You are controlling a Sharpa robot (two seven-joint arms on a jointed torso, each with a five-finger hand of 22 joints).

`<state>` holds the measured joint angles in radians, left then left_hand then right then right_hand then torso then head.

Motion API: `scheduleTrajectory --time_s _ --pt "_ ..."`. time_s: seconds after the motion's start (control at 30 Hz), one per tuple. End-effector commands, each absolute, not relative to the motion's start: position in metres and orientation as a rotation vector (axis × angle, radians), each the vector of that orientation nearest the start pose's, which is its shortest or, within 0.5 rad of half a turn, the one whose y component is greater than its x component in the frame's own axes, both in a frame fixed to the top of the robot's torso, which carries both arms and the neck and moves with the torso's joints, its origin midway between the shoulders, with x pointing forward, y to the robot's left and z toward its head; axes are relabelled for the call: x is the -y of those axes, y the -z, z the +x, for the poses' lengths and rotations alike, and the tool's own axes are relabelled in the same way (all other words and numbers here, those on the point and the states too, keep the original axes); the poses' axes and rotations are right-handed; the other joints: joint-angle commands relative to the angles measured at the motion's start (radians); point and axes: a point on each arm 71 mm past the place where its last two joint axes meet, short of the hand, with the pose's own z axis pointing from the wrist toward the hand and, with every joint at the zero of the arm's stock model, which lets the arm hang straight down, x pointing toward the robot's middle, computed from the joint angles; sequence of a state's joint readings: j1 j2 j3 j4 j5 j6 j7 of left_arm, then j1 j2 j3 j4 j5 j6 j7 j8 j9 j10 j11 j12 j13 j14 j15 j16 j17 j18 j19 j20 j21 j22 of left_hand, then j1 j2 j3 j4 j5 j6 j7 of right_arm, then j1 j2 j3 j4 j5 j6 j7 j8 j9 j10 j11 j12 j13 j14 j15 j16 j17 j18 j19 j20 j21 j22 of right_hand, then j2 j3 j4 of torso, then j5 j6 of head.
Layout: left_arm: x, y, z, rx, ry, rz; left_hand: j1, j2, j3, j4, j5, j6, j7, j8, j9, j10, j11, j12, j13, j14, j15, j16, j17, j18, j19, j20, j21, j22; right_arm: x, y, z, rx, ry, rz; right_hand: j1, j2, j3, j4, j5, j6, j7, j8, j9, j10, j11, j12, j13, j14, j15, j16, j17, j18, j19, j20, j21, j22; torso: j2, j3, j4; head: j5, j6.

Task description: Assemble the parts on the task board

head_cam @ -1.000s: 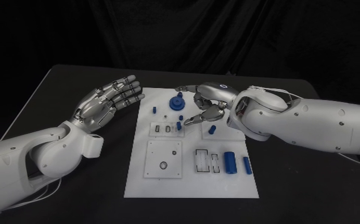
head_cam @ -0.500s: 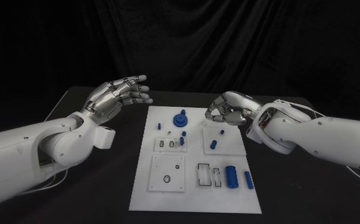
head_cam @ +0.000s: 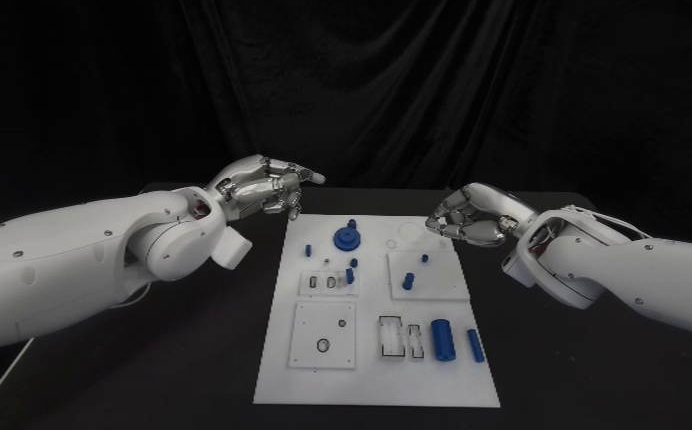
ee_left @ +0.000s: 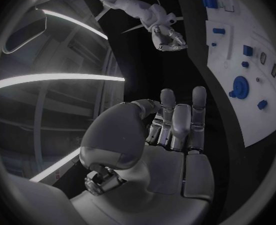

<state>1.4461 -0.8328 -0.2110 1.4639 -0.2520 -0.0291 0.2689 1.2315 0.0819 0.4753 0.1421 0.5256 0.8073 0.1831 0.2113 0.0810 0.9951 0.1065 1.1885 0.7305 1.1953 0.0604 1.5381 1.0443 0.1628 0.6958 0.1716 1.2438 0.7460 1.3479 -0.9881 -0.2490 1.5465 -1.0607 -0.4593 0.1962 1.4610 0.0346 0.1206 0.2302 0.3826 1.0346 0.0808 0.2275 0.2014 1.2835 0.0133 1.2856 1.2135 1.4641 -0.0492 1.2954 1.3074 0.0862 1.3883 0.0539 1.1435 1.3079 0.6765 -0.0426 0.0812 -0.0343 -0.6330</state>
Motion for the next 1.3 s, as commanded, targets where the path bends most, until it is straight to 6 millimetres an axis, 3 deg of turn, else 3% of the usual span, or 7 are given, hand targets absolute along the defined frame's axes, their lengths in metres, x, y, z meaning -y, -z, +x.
scheduleTrajectory --time_s 0.03,0.17,0.23,0.37,0.67,0.8,1.3 --pt "-0.194 0.141 0.508 -1.987 1.325 -0.468 0.007 -0.006 0.0 -0.015 -0.011 0.02 -0.007 0.016 0.008 0.277 -0.005 0.233 0.446 0.121 -0.007 0.022 0.159 -0.003 0.088 -0.002 0.045 0.081 0.272 0.178 0.471 -1.557 -0.848 0.114 -0.001 0.001 0.0 0.005 -0.004 0.007 0.0 0.003 0.001 0.019 -0.008 0.006 0.002 0.027 -0.009 0.006 0.025 0.008 0.005 0.0 0.005 0.037 -0.029 0.0164 -0.0137 0.016 -0.033" --pt "-0.182 0.149 0.509 -2.11 1.17 -0.345 -0.034 -0.004 -0.039 0.027 -0.133 0.033 -0.019 0.047 0.038 0.563 -0.013 0.378 0.826 0.31 -0.013 0.036 0.425 -0.032 0.276 -0.01 0.124 0.237 0.277 0.183 0.468 -1.549 -0.84 0.129 -0.001 -0.003 0.001 0.006 -0.004 0.008 -0.001 0.003 0.003 0.022 -0.009 0.008 0.005 0.029 -0.01 0.009 0.027 0.008 0.007 -0.002 0.007 0.039 -0.053 0.0298 -0.0279 0.031 -0.07" --pt "-0.176 0.154 0.51 -2.177 1.063 -0.262 -0.164 -0.018 -0.131 0.147 -0.228 0.045 -0.023 0.057 0.051 0.576 -0.014 0.382 0.84 0.366 -0.013 0.034 0.511 -0.042 0.348 -0.012 0.148 0.292 0.28 0.184 0.468 -1.546 -0.832 0.138 0.0 -0.007 0.002 0.006 -0.002 0.008 -0.001 0.002 0.003 0.026 -0.01 0.01 0.007 0.03 -0.011 0.009 0.027 0.007 0.008 -0.003 0.008 0.04 -0.06 0.0333 -0.0354 0.031 -0.094" --pt "-0.163 0.159 0.515 -2.225 0.91 -0.123 -0.28 0.008 -0.236 0.149 -0.297 0.084 -0.044 0.083 0.097 0.576 -0.033 0.382 0.84 0.375 -0.034 0.033 0.527 -0.054 0.434 -0.029 0.168 0.351 0.286 0.185 0.466 -1.54 -0.812 0.156 -0.001 -0.014 0.003 0.007 0.002 0.005 -0.001 -0.001 0.004 0.027 -0.01 0.01 0.006 0.031 -0.012 0.009 0.027 0.008 0.009 -0.004 0.007 0.04 -0.072 0.0389 -0.051 0.039 -0.13" --pt "-0.144 0.162 0.524 -2.199 0.674 0.036 -0.152 -0.001 -0.287 0.144 -0.282 0.116 -0.124 0.323 0.445 0.576 -0.115 0.382 0.84 0.375 -0.116 0.033 0.527 -0.158 0.86 -0.111 0.322 0.806 0.292 0.187 0.464 -1.542 -0.792 0.175 0.0 -0.026 0.003 0.008 0.002 0.004 -0.001 -0.004 0.006 0.032 -0.011 0.013 0.009 0.033 -0.012 0.011 0.028 0.007 0.012 -0.005 0.008 0.042 -0.089 0.051 -0.0698 0.062 -0.183" --pt "-0.136 0.167 0.526 -2.231 0.586 0.046 -0.15 0.003 -0.309 0.144 -0.292 0.089 -0.14 0.385 0.599 0.576 -0.132 0.382 0.84 0.375 -0.134 0.033 0.527 -0.159 0.864 -0.13 0.323 0.811 0.296 0.191 0.462 -1.554 -0.781 0.186 0.0 -0.027 0.003 0.008 0.001 0.004 -0.001 -0.004 0.006 0.034 -0.011 0.014 0.011 0.034 -0.013 0.013 0.029 0.007 0.013 -0.005 0.01 0.043 -0.088 0.0546 -0.0768 0.076 -0.196" --pt "-0.138 0.204 0.53 -2.348 0.302 -0.049 -0.121 -0.009 -0.297 0.118 -0.29 0.073 -0.153 0.401 0.724 0.576 -0.146 0.382 0.84 0.375 -0.149 0.033 0.527 -0.145 0.821 -0.145 0.304 0.753 0.3 0.198 0.461 -1.582 -0.755 0.203 -0.003 -0.032 0.005 0.013 0.0 -0.003 0.001 -0.01 0.006 0.035 -0.01 0.012 0.008 0.035 -0.013 0.008 0.025 0.008 0.013 -0.006 0.005 0.041 -0.084 0.0569 -0.0887 0.103 -0.231"
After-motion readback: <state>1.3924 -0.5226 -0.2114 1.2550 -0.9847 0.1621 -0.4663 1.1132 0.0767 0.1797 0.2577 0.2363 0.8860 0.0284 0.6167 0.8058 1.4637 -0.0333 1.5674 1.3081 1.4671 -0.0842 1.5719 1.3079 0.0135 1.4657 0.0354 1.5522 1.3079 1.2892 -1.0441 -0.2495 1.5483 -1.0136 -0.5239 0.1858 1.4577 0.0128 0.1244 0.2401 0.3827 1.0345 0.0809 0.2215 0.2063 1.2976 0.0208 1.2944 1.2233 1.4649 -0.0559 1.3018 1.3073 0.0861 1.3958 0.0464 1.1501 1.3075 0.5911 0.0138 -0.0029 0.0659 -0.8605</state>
